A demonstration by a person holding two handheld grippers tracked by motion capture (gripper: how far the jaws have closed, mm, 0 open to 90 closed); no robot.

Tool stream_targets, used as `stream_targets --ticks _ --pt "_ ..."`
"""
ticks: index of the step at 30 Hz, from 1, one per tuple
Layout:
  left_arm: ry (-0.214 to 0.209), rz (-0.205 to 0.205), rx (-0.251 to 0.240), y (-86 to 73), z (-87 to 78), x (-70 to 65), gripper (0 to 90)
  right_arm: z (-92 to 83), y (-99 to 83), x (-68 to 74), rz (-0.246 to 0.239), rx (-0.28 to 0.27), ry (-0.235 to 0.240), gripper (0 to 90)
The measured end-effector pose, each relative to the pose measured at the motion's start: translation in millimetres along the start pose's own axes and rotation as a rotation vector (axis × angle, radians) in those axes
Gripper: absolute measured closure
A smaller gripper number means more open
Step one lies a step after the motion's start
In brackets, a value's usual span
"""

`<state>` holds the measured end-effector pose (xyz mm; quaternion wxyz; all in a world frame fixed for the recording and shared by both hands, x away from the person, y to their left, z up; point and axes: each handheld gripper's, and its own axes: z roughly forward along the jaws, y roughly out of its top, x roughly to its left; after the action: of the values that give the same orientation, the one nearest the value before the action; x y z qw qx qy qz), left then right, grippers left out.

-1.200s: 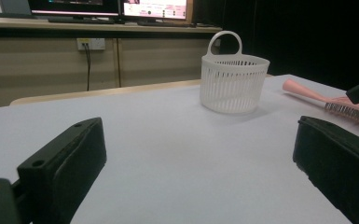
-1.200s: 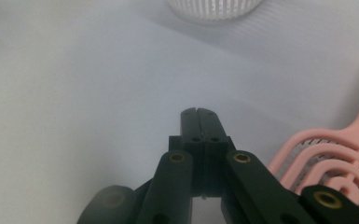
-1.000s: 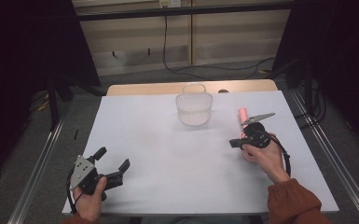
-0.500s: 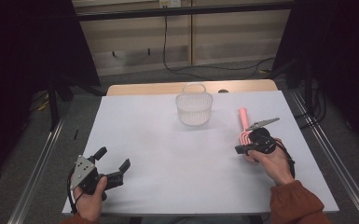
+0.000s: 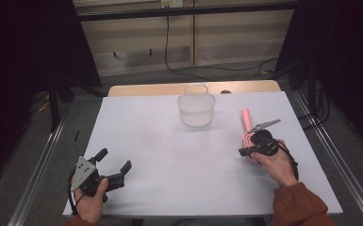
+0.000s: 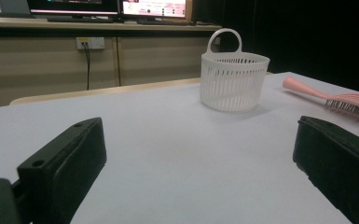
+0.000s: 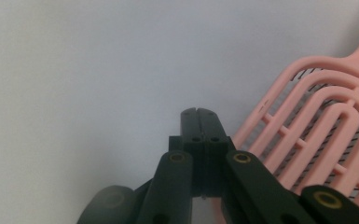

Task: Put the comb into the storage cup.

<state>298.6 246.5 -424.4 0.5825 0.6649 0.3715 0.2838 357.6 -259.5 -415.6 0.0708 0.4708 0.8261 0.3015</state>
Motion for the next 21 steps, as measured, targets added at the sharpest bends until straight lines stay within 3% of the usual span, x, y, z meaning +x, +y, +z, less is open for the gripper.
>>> stream_targets --ticks 21 --pt "0.004 0.002 0.002 0.0 0.1 0.1 2.7 -5.5 -5.5 -6.5 0.009 0.006 -0.005 90.0"
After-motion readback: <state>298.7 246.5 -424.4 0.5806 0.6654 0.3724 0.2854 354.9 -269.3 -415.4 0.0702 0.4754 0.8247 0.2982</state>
